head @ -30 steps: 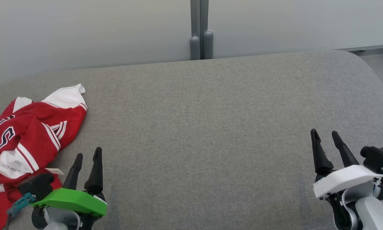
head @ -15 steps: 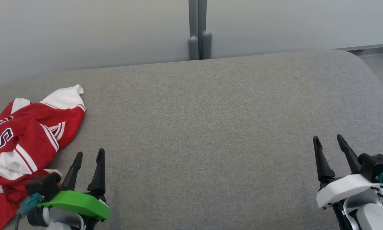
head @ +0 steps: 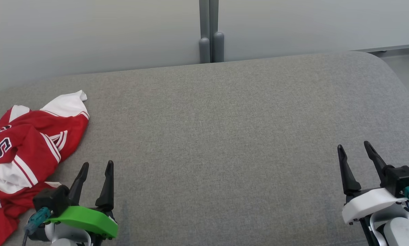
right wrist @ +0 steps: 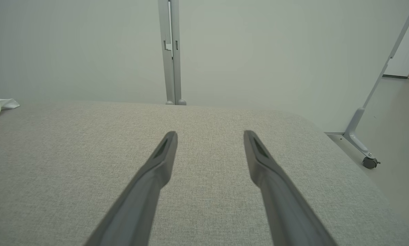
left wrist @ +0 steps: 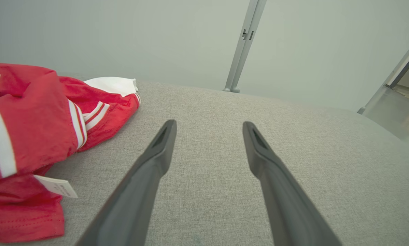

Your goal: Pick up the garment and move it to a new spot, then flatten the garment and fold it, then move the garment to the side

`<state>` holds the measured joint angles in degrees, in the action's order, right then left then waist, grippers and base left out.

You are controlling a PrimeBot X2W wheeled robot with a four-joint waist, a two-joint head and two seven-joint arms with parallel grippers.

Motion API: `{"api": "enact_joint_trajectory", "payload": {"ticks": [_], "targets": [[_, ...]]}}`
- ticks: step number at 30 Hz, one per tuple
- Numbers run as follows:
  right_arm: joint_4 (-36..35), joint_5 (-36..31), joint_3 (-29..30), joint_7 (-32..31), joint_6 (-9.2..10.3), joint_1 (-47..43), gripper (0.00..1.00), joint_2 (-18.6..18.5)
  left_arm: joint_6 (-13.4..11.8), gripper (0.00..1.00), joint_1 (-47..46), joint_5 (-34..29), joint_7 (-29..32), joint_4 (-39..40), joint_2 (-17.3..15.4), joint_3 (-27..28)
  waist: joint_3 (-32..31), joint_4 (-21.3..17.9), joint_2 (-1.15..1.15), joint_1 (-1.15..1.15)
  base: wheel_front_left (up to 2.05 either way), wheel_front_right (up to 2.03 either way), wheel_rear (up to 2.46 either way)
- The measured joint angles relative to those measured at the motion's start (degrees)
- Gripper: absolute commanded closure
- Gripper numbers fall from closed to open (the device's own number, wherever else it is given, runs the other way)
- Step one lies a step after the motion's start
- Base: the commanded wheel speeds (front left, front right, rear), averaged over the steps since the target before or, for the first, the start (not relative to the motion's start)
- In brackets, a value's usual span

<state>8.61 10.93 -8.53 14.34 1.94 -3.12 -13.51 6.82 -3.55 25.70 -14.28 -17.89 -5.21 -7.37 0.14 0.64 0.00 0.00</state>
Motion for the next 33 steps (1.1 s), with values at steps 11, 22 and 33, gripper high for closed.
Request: {"api": "enact_joint_trajectory", "payload": {"ticks": [11,22,33], "targets": [[0.0,-0.1,1.6,0.0,-0.92,0.0,0.0,0.6,0.2,0.0,0.0,-0.8,0.0,-0.2,0.1,0.7,0.2,-0.2,0.0,0.0,0.0,0.0,0.0],[0.0,-0.4,3.6,0.0,-1.98,-0.8,0.0,0.7,0.3,0.0,-0.4,-1.5,-0.1,-0.8,0.7,0.2,0.2,1.5,0.0,0.0,0.0,0.0,0.0],[0.5,-2.0,-0.3,0.0,-5.57,-0.1,0.0,1.5,0.3,0.0,0.2,-1.5,-0.1,-0.4,0.6,5.9,0.0,8.3,0.0,0.0,0.0,0.0,0.0]]}}
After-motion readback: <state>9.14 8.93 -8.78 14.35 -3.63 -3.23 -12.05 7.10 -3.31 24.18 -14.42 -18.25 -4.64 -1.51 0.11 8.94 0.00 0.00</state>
